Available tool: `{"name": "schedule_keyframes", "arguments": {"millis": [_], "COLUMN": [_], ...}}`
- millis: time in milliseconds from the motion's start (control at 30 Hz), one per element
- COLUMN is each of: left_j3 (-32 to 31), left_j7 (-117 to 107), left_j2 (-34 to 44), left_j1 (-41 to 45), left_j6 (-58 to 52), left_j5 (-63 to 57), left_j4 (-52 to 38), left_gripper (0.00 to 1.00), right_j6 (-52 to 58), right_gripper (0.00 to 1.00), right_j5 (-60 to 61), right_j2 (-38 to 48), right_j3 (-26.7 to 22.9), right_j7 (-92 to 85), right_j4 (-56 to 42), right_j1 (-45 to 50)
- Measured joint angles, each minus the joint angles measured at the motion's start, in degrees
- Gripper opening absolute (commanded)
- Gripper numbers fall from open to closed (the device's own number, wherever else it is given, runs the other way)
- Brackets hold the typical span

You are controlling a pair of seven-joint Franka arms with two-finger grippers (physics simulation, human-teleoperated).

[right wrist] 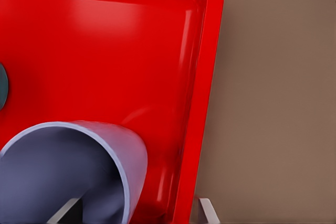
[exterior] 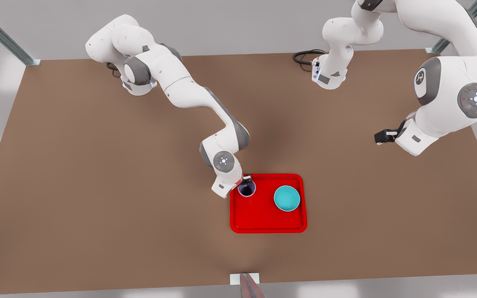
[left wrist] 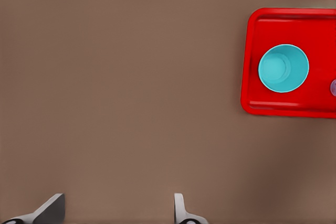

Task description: Place the bowl on the tray with the left arm and the cup on the tray with the right arm

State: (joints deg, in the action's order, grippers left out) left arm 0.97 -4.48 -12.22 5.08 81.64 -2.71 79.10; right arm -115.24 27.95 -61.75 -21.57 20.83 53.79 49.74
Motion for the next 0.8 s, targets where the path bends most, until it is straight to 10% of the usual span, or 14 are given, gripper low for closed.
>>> {"name": "schedule_keyframes", "arguments": {"millis": [533,733,800], "left_j3": [-0.09,-0.35,-0.26], "left_j7": [0.00,-0.09,0.00], "left_j2": [0.01,0.00,0.17], "left_j1": [0.19,0.19,-0.70], "left_j6": [0.04,0.09,0.08], "left_j5": [0.15,0.35,0.31], "left_j4": [0.00,-0.09,-0.53], "left_gripper": [1.00,1.00,1.00], "right_j6": [5.04,33.49,25.57], "right_gripper": [1.00,1.00,1.00], "right_j5": [-0.19,-22.69,-33.58], "right_j2": [8.94,29.27,42.87], "right_j3": [0.04,-0.02,17.68], "right_j7": [-0.35,-23.22,-23.59], "right_j4": [1.05,3.32,20.36], "right_j1": [-0.43,-10.40,-25.89]}}
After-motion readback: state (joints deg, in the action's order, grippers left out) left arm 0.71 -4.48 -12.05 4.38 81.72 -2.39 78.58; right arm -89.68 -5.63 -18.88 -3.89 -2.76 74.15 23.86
